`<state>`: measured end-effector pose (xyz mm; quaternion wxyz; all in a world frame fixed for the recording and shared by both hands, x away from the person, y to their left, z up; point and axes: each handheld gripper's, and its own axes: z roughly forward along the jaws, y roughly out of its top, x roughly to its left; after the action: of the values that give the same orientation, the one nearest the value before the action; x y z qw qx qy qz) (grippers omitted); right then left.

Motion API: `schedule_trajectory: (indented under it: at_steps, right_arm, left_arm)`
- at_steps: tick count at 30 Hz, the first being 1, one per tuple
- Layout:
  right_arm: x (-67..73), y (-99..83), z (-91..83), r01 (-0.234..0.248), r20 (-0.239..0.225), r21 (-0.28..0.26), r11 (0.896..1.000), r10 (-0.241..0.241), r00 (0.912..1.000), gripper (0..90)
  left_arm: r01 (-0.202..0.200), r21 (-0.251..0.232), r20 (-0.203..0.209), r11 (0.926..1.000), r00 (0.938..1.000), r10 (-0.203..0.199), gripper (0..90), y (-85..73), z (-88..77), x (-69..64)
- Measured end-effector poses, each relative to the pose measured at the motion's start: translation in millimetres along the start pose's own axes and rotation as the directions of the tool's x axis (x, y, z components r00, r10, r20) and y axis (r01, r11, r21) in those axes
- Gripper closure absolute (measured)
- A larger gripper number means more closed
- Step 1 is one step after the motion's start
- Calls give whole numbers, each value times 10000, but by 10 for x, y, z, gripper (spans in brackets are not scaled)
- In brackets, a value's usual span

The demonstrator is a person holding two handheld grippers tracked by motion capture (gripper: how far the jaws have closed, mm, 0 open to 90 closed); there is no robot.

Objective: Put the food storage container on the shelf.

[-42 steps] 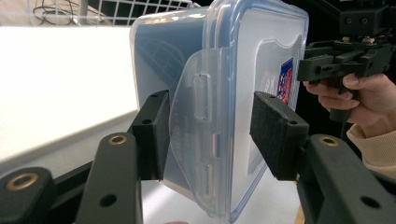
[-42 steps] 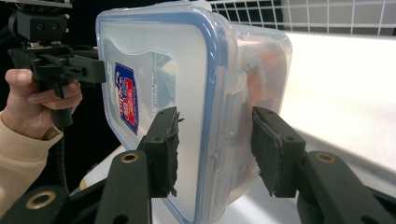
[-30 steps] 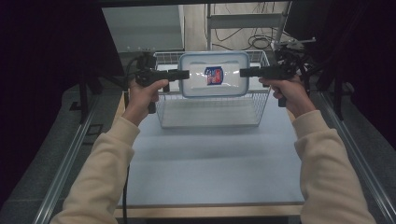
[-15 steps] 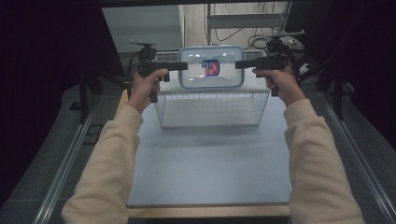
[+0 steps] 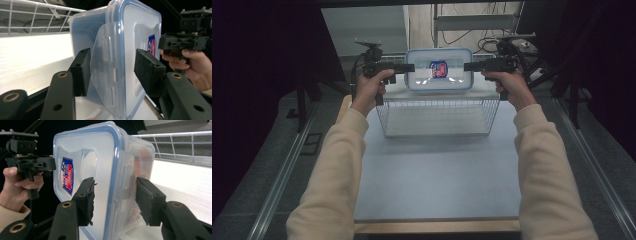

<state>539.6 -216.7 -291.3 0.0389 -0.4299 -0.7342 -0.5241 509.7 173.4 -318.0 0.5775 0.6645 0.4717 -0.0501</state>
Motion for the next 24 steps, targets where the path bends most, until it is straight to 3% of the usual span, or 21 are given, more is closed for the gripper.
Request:
schedule_trajectory:
  at_steps: [4, 8, 11, 13, 15, 19, 24]
  right_arm:
    - [-31, 40, 31, -523, 99, 151, 9985, 521, 9986, 493]
    - [-60, 59, 65, -946, 143, 187, 9953, 944, 9954, 485]
    - [-62, 64, 73, -1267, 489, 51, 9919, 1263, 9908, 477]
    - [-60, 59, 94, -1365, 1033, 108, 9906, 1347, 9855, 494]
    - [-52, 55, 105, -1266, 1188, 153, 9918, 1239, 9852, 484]
    - [-27, 29, 109, -1203, 1317, -106, 9927, 1206, 9839, 491]
    - [22, -13, 28, -728, 1333, -461, 9963, 784, 9880, 466]
  left_arm:
    - [633, -191, 167, 9978, 9979, -630, 481, 21, 46, 86]
    - [982, -376, 292, 9945, 9948, -971, 478, 27, 83, 157]
    - [1141, -293, 285, 9930, 9932, -1133, 464, 22, 127, 189]
    - [994, -65, -104, 9950, 9950, -994, 414, 13, 161, 203]
    - [1081, -146, -99, 9940, 9941, -1083, 417, 1, 169, 226]
    - [1076, -286, -253, 9938, 9938, -1084, 398, 3, 175, 197]
    - [649, -852, -610, 9942, 9957, -702, 376, 15, 86, 84]
